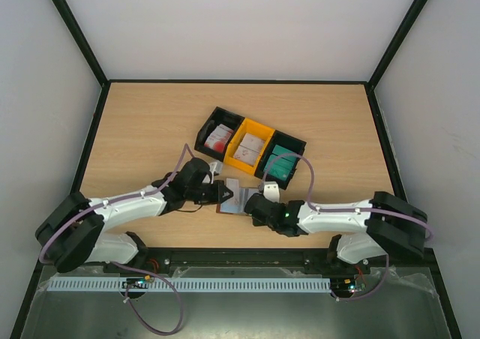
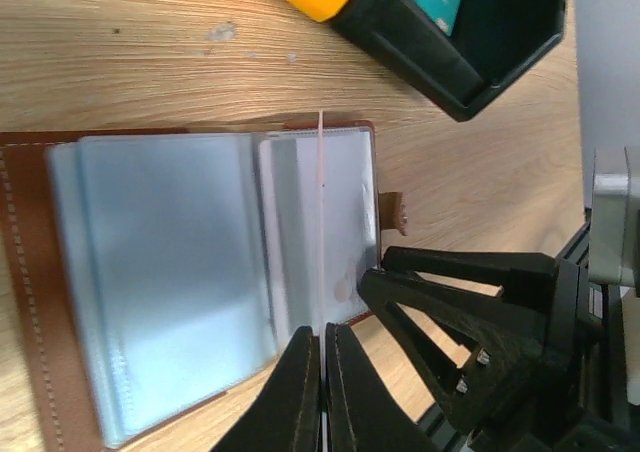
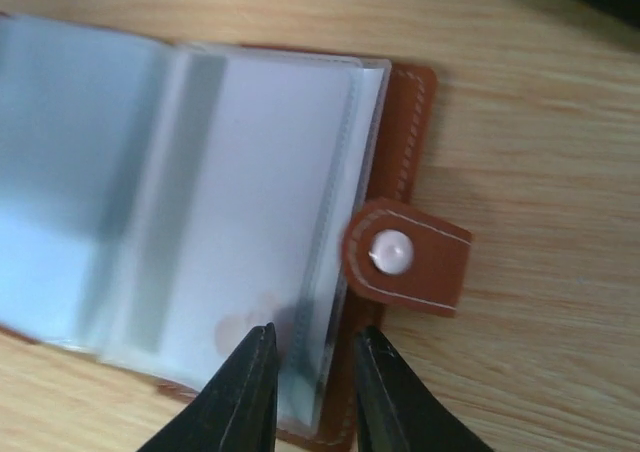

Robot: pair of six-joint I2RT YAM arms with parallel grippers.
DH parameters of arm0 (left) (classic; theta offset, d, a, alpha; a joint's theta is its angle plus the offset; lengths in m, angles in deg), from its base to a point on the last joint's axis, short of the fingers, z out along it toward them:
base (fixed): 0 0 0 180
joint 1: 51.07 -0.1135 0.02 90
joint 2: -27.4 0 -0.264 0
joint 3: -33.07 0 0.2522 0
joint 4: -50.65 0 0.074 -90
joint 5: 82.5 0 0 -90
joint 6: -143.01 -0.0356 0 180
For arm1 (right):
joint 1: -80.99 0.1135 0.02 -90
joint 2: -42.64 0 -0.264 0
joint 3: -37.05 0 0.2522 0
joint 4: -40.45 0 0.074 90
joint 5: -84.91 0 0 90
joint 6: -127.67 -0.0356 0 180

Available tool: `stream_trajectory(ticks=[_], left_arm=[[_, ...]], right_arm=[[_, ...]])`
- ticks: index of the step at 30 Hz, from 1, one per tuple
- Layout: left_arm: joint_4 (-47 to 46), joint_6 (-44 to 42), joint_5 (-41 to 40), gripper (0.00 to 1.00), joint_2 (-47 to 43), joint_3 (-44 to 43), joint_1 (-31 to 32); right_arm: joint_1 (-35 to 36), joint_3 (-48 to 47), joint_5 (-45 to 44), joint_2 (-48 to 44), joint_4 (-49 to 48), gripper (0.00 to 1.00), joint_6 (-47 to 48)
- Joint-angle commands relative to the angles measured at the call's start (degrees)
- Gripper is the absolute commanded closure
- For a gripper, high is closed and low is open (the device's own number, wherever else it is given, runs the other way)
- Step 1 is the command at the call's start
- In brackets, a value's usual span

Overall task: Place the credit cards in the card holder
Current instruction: Turn over the card slot in the card holder.

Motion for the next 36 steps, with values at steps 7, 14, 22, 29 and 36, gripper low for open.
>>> stream_trajectory(ticks=[7, 14, 22, 29, 36], left_arm=[[-5.01, -0.71, 2.45, 0.97, 3.71, 3.11, -1.45], [-10.74, 0.60, 4.37, 0.97, 6.57, 4.92, -1.45], [-16.86, 1.53, 8.18, 0.97, 10.72, 5.16, -1.49], [-18.85, 2.03, 8.57, 0.97, 13.27, 5.34, -1.36], [-19.82, 2.91, 8.37, 0.97, 15.31, 5.61, -1.36]], right_arm=[[-0.25, -5.22, -3.77, 7.77, 9.31, 0.78, 0.19], [-0.54, -2.22, -1.51, 6.25, 7.68, 0.78, -2.16], [-0.81, 1.67, -0.99, 0.62, 5.10, 0.78, -6.40], [-2.53, 6.63, 1.95, -7.44, -0.83, 0.71, -8.95], [-3.09, 9.23, 2.43, -14.96, -5.28, 0.51, -10.35]])
